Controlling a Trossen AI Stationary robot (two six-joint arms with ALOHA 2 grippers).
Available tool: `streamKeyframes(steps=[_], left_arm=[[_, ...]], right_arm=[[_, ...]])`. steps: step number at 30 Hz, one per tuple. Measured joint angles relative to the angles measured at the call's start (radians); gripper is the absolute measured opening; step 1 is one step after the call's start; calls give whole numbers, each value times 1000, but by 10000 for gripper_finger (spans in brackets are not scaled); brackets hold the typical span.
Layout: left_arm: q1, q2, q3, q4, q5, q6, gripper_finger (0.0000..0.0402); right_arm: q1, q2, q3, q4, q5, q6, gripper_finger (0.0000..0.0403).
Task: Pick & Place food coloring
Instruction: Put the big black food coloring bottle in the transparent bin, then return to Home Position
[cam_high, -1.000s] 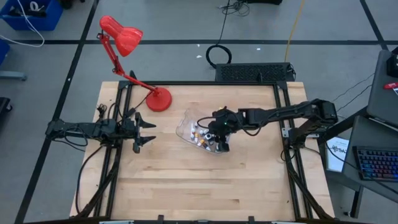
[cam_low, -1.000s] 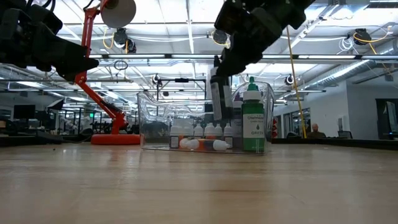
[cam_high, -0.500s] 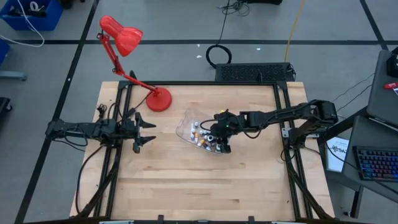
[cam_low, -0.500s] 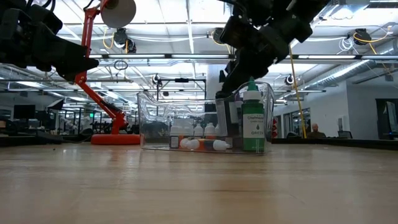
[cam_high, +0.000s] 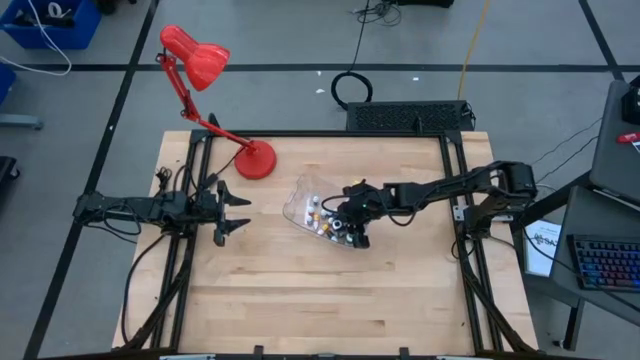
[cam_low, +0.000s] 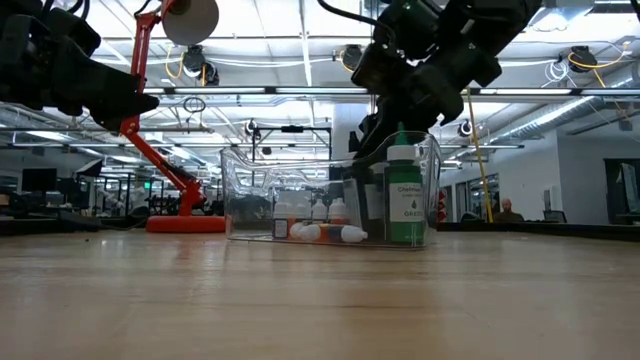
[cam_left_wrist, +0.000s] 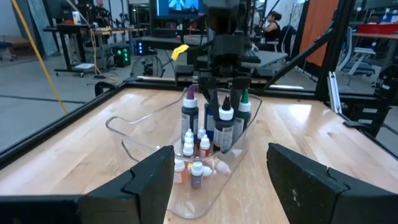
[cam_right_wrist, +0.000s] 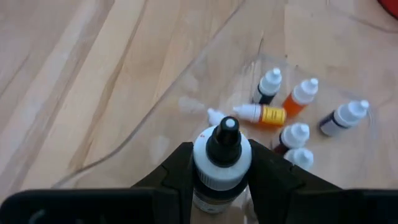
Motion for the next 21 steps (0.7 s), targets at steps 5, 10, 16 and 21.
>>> streamKeyframes(steps=[5, 10, 16, 21], left_arm=[[0, 0, 0, 0, 0, 0, 253], [0, 0, 0, 3, 0, 0, 253], [0, 0, 0, 3, 0, 0, 253], [0, 0, 0, -1, 0, 0, 253]], right_arm=[[0, -1, 1, 15, 1, 18, 105], [2, -13, -2, 27, 4, 101, 205], [2, -45, -3, 24, 4, 180, 291], [2, -161, -3, -36, 5, 184, 306]])
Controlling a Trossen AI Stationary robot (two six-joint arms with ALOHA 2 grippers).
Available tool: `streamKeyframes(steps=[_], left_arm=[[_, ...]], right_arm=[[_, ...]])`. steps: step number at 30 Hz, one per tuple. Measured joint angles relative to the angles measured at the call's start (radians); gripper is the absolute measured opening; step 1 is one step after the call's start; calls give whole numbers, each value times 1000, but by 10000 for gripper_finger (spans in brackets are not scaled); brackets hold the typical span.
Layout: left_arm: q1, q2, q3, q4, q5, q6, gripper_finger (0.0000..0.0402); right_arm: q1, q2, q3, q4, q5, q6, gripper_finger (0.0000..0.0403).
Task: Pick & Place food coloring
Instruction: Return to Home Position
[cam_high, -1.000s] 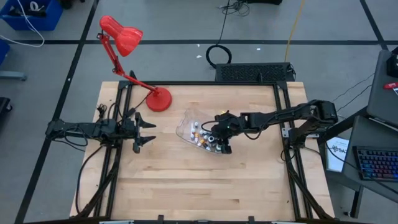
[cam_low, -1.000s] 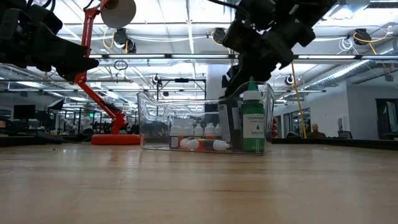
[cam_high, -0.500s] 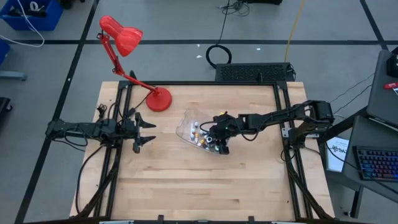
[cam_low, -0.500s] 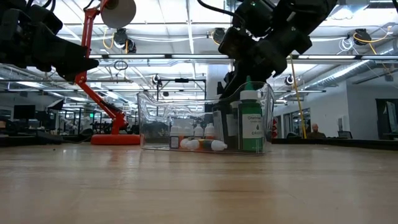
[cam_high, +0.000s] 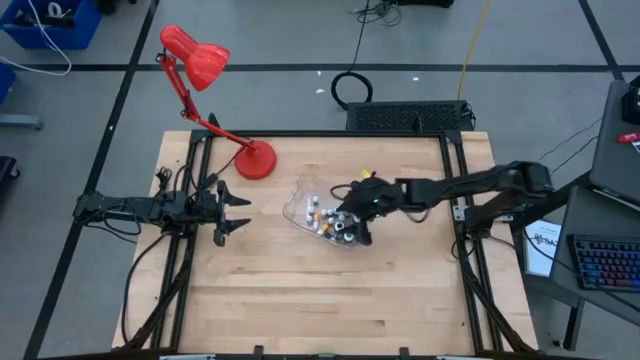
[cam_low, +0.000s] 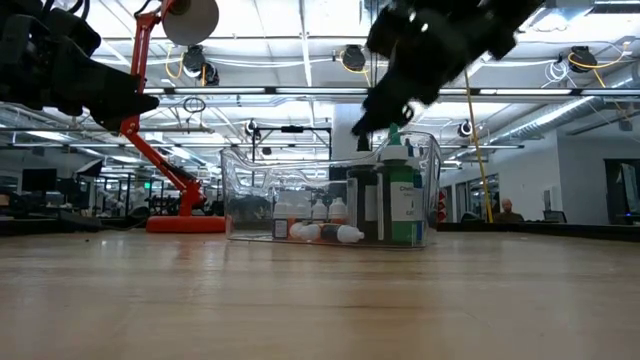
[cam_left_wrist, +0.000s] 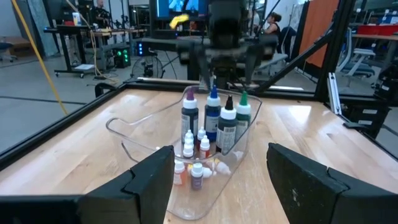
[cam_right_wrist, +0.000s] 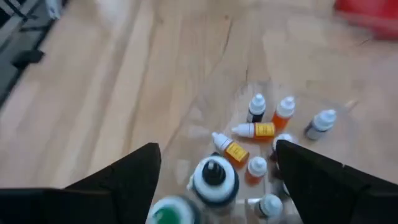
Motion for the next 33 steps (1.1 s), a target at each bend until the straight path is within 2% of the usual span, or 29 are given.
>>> streamKeyframes(steps=[6, 10, 12, 14, 20, 22, 25, 27, 33], left_arm=[[0, 0, 0, 4, 0, 0, 253], [0, 0, 0, 4, 0, 0, 253], [0, 0, 0, 4, 0, 0, 253], [0, 0, 0, 4, 0, 0, 253], [0, 0, 0, 4, 0, 0, 253], [0, 0, 0, 5, 0, 0, 253], [0, 0, 0, 5, 0, 0, 253], [0, 0, 0, 5, 0, 0, 253], [0, 0, 0, 4, -1, 0, 253]], right_arm=[[-12, -254, 0, -119, 1, 90, 308], [-33, -488, 0, -326, 4, 85, 308], [-40, -619, -6, -443, 40, 38, 308], [-39, -758, -51, -485, 113, 6, 308], [-38, -1172, -359, -366, 365, 40, 308], [-38, -1288, -464, -303, 400, 44, 308], [-38, -1424, -594, -161, 398, 38, 308], [-38, -1465, -668, -87, 403, 25, 308], [-44, -1430, -794, 6, 474, -3, 309]])
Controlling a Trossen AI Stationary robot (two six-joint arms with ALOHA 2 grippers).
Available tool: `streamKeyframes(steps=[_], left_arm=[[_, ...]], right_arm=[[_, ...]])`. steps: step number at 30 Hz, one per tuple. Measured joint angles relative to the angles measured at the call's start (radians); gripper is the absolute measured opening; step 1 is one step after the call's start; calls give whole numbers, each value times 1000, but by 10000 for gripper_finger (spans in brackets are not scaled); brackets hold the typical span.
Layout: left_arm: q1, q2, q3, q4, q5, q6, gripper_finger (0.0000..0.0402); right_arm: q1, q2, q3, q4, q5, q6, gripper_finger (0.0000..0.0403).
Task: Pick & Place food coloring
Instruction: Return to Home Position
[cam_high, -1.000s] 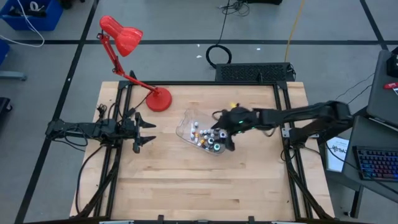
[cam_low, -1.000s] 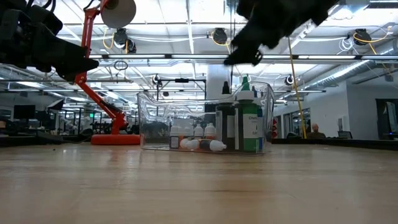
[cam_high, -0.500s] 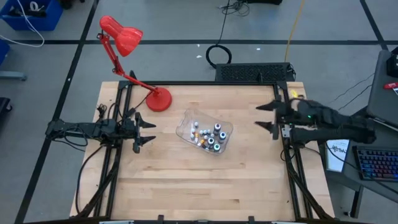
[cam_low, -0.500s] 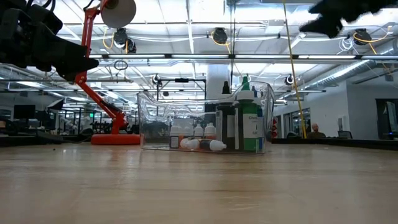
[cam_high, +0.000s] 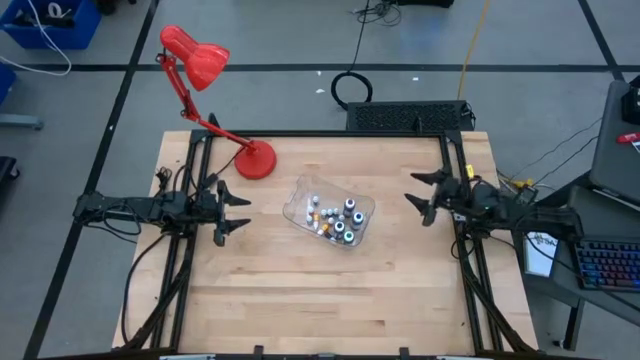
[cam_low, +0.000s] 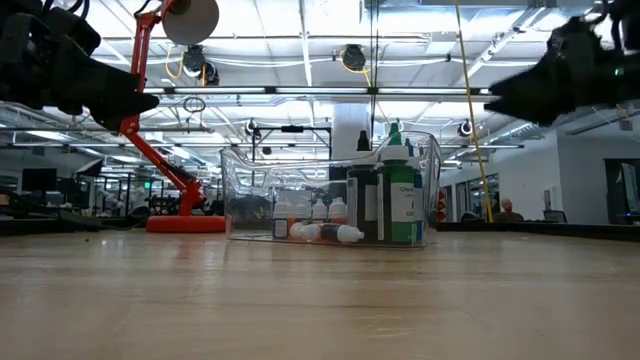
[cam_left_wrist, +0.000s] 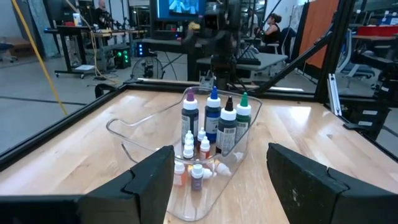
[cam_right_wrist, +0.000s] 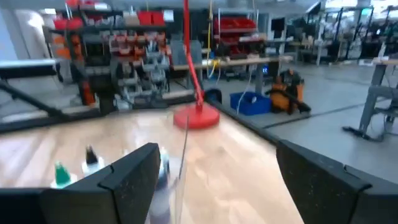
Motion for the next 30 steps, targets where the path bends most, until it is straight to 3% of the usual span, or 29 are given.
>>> streamKeyframes(steps=[7, 11, 15, 30], left_arm=[[0, 3, 0, 0, 0, 0, 253], [0, 3, 0, -1, 1, 0, 253], [0, 3, 0, 0, 0, 0, 253], [0, 3, 0, 1, 1, 0, 253]], right_arm=[[-2, -2, -128, 210, -28, -8, 309], [-3, -1, -129, 175, -29, -29, 309], [-2, 2, -130, 105, -33, 64, 309], [-2, 18, -132, 130, -30, 96, 309]])
